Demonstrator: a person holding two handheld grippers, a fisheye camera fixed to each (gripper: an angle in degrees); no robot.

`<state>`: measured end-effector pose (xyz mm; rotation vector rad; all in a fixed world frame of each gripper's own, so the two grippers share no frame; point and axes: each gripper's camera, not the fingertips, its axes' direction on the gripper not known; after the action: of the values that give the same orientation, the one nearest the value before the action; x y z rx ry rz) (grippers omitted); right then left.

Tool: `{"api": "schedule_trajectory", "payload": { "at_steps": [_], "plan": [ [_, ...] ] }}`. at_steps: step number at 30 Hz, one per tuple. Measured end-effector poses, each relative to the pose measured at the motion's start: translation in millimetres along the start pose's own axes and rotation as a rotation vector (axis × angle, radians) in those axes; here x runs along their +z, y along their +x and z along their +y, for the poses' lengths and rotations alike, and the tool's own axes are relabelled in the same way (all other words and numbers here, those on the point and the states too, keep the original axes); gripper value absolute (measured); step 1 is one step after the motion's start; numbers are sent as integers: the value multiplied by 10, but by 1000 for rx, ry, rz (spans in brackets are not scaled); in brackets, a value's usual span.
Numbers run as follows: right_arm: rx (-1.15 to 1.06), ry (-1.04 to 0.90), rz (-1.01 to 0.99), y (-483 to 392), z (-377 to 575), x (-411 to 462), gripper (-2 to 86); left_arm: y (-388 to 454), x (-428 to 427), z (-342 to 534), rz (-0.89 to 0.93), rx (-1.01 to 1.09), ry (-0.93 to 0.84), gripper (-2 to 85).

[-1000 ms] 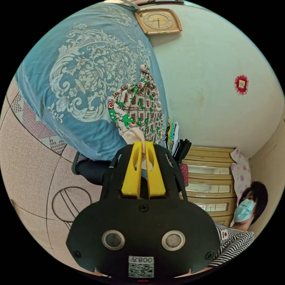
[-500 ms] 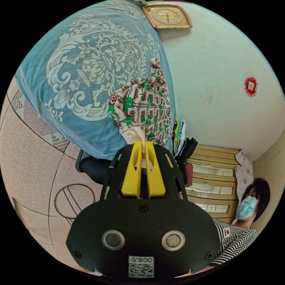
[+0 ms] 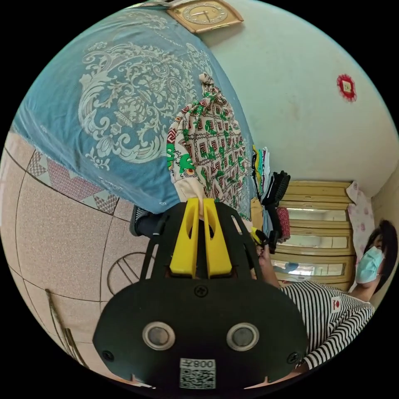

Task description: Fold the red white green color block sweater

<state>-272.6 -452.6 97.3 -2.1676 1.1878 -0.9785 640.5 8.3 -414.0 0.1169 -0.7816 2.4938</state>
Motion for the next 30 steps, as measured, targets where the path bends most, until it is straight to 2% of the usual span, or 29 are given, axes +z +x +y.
{"api": "schedule_trajectory", "payload": {
  "at_steps": [2,6,9,13,17,22,30],
  "plan": [
    [17,36,-55,94,3,-259,9,177,28,-80,-94,76,-40,18],
    [-11,94,-95,122,-421,-614,8,612,152,-542,-156,190,-72,17],
    [-104,139,-128,-158,-1159,-1077,8,1419,-46,-1183,-138,348,15,17],
    [-354,298,-113,-1257,-2042,-2217,7,2982,-874,-1708,-105,639,224,18],
    [-566,432,-30,-2309,-2117,-3216,7,4076,-1635,-1541,-122,863,364,18],
    [-646,481,-22,-2493,-1670,-3627,7,4256,-1963,-1095,-53,962,384,17],
    [-485,327,-66,-1319,-706,-3085,8,3198,-1540,-433,-38,852,134,17]
  ]
}}
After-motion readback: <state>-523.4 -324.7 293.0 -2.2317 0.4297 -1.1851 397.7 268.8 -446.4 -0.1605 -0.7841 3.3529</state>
